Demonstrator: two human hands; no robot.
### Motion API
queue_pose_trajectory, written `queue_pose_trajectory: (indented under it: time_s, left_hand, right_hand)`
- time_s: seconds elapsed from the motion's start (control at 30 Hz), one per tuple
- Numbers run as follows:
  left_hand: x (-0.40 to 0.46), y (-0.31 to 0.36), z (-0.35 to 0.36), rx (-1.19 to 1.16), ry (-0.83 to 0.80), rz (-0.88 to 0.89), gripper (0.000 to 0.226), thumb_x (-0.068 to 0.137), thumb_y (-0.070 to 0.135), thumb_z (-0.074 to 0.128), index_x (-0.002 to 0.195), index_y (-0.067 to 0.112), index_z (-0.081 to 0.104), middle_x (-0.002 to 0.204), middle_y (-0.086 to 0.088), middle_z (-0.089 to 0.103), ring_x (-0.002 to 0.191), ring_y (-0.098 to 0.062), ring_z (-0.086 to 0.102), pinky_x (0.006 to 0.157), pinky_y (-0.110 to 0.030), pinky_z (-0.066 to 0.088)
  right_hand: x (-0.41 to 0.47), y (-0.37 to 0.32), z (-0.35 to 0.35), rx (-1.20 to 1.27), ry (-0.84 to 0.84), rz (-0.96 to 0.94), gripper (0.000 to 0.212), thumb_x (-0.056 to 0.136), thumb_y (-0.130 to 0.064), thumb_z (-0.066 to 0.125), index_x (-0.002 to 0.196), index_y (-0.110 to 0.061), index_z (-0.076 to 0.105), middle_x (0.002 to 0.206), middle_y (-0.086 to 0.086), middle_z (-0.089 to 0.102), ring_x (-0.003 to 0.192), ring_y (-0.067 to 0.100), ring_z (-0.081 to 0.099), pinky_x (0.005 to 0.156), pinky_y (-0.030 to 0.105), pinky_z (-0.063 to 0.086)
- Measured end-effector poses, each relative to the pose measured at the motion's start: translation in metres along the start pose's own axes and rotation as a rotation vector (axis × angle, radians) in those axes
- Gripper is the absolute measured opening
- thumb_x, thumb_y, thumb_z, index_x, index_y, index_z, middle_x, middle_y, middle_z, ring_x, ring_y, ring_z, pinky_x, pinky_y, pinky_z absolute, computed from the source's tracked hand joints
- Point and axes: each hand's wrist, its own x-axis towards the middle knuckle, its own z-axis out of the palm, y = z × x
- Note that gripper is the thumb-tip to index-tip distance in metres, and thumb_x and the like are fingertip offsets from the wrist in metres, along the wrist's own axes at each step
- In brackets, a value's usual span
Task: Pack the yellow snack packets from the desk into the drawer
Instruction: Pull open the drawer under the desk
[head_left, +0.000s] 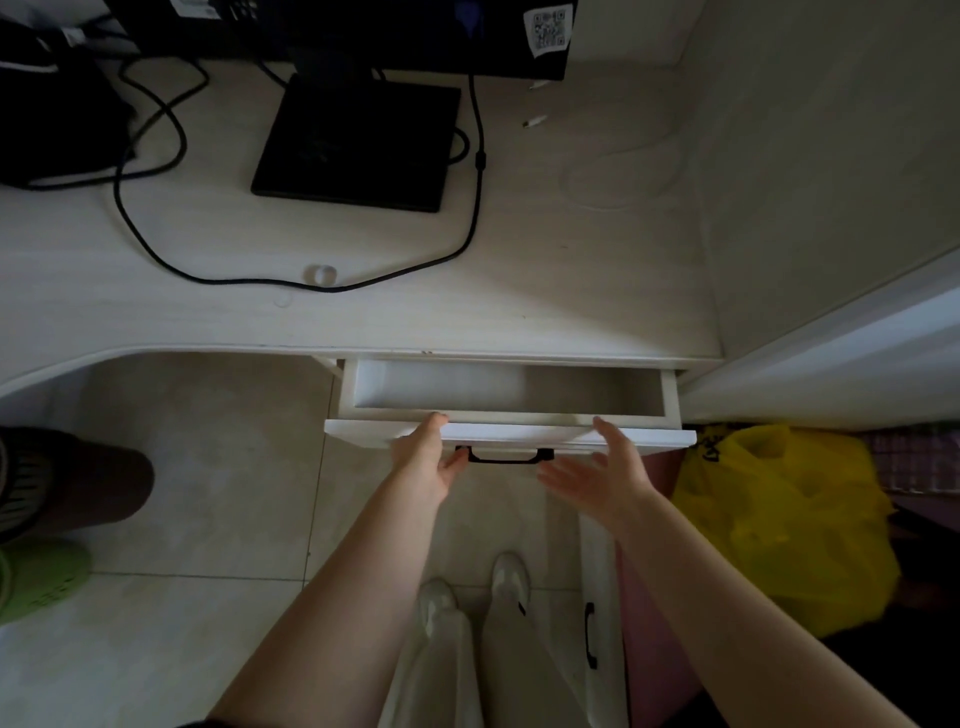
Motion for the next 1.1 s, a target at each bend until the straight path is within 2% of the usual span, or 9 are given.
queue_pose_trajectory:
  time_s: [0.13, 0.23, 0.3, 0.4, 0.53, 0.63, 0.77, 0.9, 1.1]
  left_hand:
    - [-0.001, 0.0, -0.005, -0.051, -0.032, -0.011, 0.028, 0.088, -0.001, 0.06, 0.114, 0.002, 0.048, 0.11, -0.02, 0.042, 0.071, -0.029, 0.053, 0.082, -0.05, 0.052]
    - [-0.001, -0.004, -0.014, -0.085, -0.046, -0.036, 0.023, 0.087, -0.005, 0.059, 0.108, 0.001, 0.049, 0.116, -0.024, 0.044, 0.086, -0.035, 0.055, 0.083, -0.053, 0.051]
    - [-0.003, -0.007, -0.021, -0.098, -0.057, -0.06, 0.024, 0.087, -0.008, 0.058, 0.109, 0.0, 0.05, 0.123, -0.027, 0.043, 0.101, -0.038, 0.052, 0.084, -0.054, 0.051]
    - [-0.009, -0.015, -0.033, -0.091, -0.077, -0.099, 0.012, 0.089, -0.009, 0.055, 0.098, -0.002, 0.051, 0.121, -0.026, 0.046, 0.106, -0.039, 0.051, 0.091, -0.055, 0.047]
    - [-0.018, -0.031, -0.051, -0.078, -0.074, -0.117, 0.009, 0.09, -0.007, 0.056, 0.088, 0.0, 0.051, 0.102, -0.022, 0.055, 0.101, -0.037, 0.056, 0.091, -0.052, 0.048]
    - [-0.023, -0.042, -0.063, -0.072, -0.068, -0.127, 0.009, 0.09, -0.005, 0.057, 0.087, 0.0, 0.051, 0.094, -0.021, 0.057, 0.086, -0.033, 0.06, 0.096, -0.053, 0.046]
    - [-0.027, -0.053, -0.078, -0.051, -0.048, -0.134, 0.009, 0.089, -0.004, 0.06, 0.089, 0.0, 0.052, 0.097, -0.021, 0.058, 0.092, -0.034, 0.061, 0.095, -0.051, 0.048]
    - [-0.036, -0.063, -0.089, -0.044, -0.04, -0.124, 0.007, 0.089, -0.003, 0.06, 0.09, -0.001, 0.053, 0.091, -0.02, 0.059, 0.082, -0.032, 0.062, 0.086, -0.047, 0.05]
    - [-0.043, -0.071, -0.098, 0.006, -0.017, -0.105, 0.022, 0.089, -0.003, 0.061, 0.109, -0.002, 0.053, 0.097, -0.021, 0.061, 0.081, -0.035, 0.063, 0.08, -0.048, 0.052]
  right_hand:
    - [0.005, -0.01, -0.006, 0.11, 0.022, -0.051, 0.043, 0.091, -0.017, 0.06, 0.128, -0.013, 0.038, 0.127, 0.026, 0.049, 0.096, 0.043, 0.06, 0.073, 0.054, 0.058]
    - [-0.006, -0.009, -0.002, 0.106, 0.036, -0.018, 0.037, 0.095, -0.011, 0.05, 0.129, -0.006, 0.037, 0.142, 0.025, 0.038, 0.12, 0.043, 0.051, 0.083, 0.048, 0.053]
    - [-0.014, -0.009, -0.006, 0.199, 0.051, 0.046, 0.049, 0.095, -0.011, 0.047, 0.142, -0.008, 0.032, 0.149, 0.019, 0.032, 0.134, 0.037, 0.04, 0.097, 0.046, 0.047]
    - [-0.019, -0.007, -0.019, 0.381, 0.081, 0.177, 0.057, 0.093, -0.011, 0.052, 0.145, -0.017, 0.03, 0.151, 0.013, 0.03, 0.137, 0.033, 0.034, 0.113, 0.043, 0.032]
    - [-0.03, 0.007, -0.035, 0.352, 0.107, 0.202, 0.058, 0.092, -0.009, 0.051, 0.146, -0.014, 0.029, 0.151, 0.014, 0.03, 0.139, 0.032, 0.032, 0.113, 0.044, 0.031]
    - [-0.043, 0.017, -0.039, 0.253, 0.122, 0.113, 0.054, 0.094, -0.004, 0.047, 0.144, -0.006, 0.028, 0.148, 0.02, 0.032, 0.136, 0.037, 0.035, 0.107, 0.048, 0.036]
    - [-0.05, 0.029, -0.043, 0.045, 0.199, 0.054, 0.043, 0.094, 0.003, 0.047, 0.133, -0.009, 0.032, 0.141, 0.028, 0.034, 0.125, 0.048, 0.044, 0.1, 0.058, 0.044]
    - [-0.053, 0.037, -0.053, 0.023, 0.198, 0.067, 0.027, 0.094, 0.005, 0.047, 0.115, -0.005, 0.033, 0.139, 0.029, 0.035, 0.124, 0.05, 0.044, 0.1, 0.06, 0.042]
    - [-0.057, 0.045, -0.062, -0.032, 0.201, 0.081, 0.026, 0.094, 0.002, 0.049, 0.114, -0.006, 0.036, 0.133, 0.025, 0.044, 0.121, 0.045, 0.05, 0.095, 0.06, 0.045]
